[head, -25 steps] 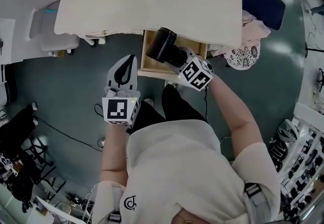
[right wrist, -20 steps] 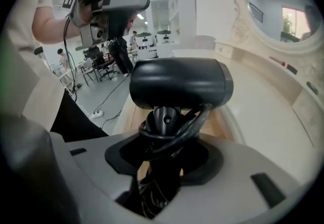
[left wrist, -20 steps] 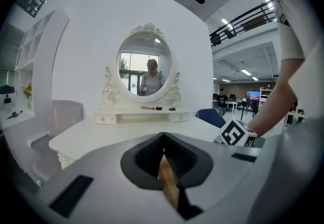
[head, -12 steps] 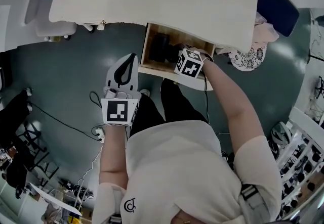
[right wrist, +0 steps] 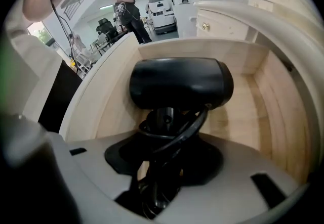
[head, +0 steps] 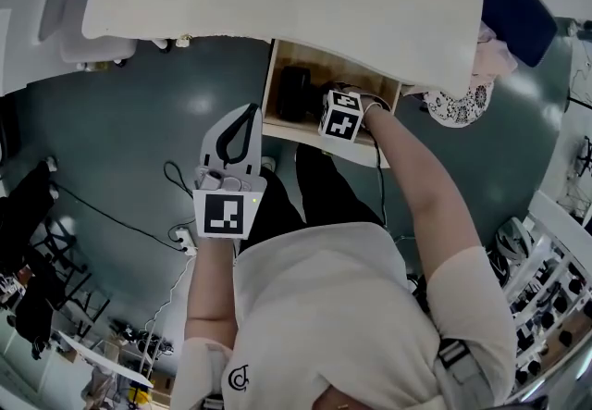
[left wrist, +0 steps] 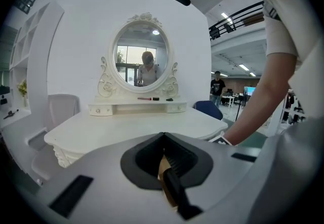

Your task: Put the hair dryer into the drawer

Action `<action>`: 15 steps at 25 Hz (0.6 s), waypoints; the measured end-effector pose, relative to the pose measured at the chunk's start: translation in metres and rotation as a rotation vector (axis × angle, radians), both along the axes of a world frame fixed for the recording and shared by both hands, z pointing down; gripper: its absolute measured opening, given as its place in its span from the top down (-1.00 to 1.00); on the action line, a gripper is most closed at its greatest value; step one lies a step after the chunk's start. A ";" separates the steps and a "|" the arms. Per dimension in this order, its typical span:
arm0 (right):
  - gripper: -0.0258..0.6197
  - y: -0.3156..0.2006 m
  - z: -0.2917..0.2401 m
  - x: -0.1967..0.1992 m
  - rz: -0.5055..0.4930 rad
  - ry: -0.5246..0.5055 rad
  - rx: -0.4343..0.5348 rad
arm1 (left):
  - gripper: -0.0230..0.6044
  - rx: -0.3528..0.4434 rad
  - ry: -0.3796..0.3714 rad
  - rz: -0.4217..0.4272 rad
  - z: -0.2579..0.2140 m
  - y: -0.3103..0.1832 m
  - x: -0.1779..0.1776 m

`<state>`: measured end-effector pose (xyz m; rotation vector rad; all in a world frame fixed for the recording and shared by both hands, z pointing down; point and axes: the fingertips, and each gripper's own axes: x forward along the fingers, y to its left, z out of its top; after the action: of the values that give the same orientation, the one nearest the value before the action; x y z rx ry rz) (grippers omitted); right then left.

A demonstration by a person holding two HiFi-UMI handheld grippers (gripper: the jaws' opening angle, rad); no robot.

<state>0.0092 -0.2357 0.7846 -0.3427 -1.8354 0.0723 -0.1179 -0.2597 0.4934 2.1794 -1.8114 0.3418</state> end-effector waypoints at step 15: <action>0.05 -0.006 -0.005 -0.014 0.197 0.053 -0.077 | 0.89 -0.016 0.027 0.044 0.013 -0.001 -0.003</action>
<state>-0.0050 -0.2413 0.7799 -0.2106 -1.8128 0.2856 -0.1213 -0.2603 0.5064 2.2051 -1.7426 0.3343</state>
